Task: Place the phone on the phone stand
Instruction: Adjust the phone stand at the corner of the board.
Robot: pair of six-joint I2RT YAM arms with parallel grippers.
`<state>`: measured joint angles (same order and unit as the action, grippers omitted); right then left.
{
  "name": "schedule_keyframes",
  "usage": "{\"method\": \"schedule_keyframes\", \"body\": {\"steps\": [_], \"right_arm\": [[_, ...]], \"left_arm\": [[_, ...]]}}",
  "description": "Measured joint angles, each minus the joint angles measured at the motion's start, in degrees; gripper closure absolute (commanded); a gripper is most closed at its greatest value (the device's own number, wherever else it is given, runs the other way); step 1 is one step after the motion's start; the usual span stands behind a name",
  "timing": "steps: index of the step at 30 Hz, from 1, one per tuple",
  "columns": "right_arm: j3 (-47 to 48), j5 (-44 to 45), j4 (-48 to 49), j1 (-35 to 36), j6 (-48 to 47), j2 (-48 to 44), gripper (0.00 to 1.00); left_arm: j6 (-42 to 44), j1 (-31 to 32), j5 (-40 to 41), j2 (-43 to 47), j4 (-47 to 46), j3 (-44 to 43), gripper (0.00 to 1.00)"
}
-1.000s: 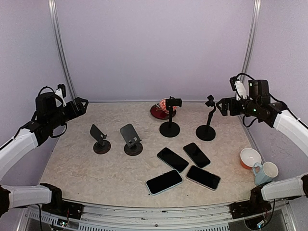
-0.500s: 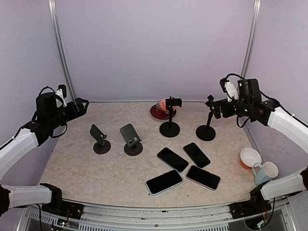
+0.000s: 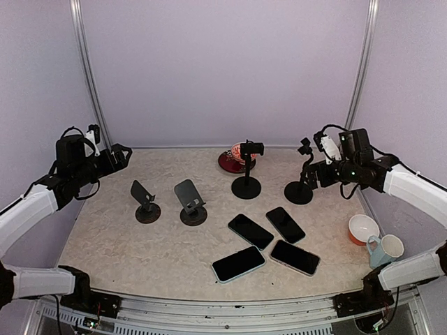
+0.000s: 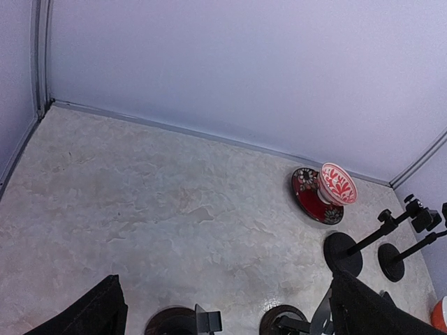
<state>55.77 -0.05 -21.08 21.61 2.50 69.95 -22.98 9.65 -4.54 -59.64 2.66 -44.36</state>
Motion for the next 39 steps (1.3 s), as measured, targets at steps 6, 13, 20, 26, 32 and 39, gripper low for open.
{"method": "schedule_keyframes", "body": {"steps": [6, 13, 20, 26, 32, 39], "right_arm": [[-4.4, 2.0, 1.5, 0.0, 1.8, 0.0, 0.00], [-7.4, 9.0, 5.8, 0.0, 5.9, -0.1, 0.00], [-6.7, 13.9, 10.3, 0.0, 7.9, 0.8, 0.00], [-3.7, 17.0, 13.0, 0.0, 8.1, 5.9, 0.00], [-2.8, 17.8, 17.0, 0.0, 8.5, 10.1, 0.00], [-2.3, 19.4, 21.6, 0.0, 9.2, 15.4, 0.00]], "left_arm": [[0.0, 0.0, -0.3, -0.7, 0.1, 0.0, 0.01], [0.0, -0.5, -0.6, -0.7, 0.4, 0.0, 0.01], [0.0, -0.7, -0.8, -0.8, 0.4, 0.0, 0.01], [0.0, -0.8, -0.9, -0.8, 0.5, 0.0, 0.01], [-0.1, -1.2, -1.1, -0.8, 0.5, 0.0, 0.01], [-0.2, -1.5, -1.1, -0.8, 0.5, 0.0, 0.01]]}}
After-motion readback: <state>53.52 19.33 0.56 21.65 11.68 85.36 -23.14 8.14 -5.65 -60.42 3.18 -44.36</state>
